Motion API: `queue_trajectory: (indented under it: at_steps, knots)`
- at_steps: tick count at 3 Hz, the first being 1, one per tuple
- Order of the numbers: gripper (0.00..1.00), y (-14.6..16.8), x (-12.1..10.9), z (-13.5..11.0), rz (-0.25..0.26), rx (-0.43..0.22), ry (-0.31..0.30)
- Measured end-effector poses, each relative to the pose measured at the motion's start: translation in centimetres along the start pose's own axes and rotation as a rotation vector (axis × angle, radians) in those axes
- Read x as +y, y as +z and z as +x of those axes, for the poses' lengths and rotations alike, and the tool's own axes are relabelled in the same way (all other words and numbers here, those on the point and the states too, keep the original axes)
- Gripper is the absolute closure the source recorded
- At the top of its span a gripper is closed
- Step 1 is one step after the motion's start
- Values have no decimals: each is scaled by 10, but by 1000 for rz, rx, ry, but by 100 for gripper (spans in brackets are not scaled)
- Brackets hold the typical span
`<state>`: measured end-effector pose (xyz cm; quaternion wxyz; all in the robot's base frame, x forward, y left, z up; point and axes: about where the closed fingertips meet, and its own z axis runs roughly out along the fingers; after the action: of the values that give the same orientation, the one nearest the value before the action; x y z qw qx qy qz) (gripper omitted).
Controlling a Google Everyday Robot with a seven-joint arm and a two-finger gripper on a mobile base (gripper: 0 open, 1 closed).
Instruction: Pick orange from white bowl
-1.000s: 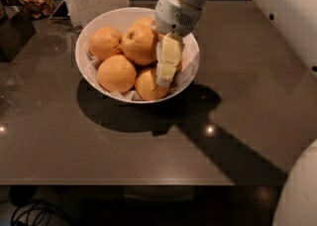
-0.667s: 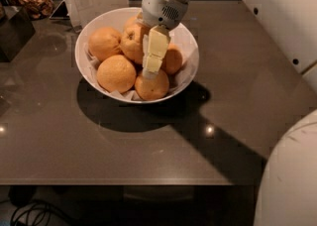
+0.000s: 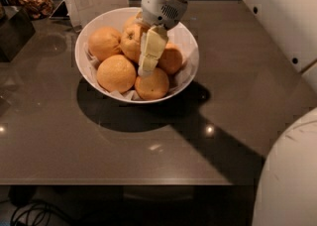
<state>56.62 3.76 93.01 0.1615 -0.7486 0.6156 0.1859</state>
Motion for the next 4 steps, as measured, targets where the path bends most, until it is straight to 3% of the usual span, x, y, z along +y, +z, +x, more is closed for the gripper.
queue_trajectory:
  at_steps: [3, 4]
  knots:
    - [89, 0, 0, 0, 0, 0, 0]
    - [100, 0, -5, -4, 19, -10, -5]
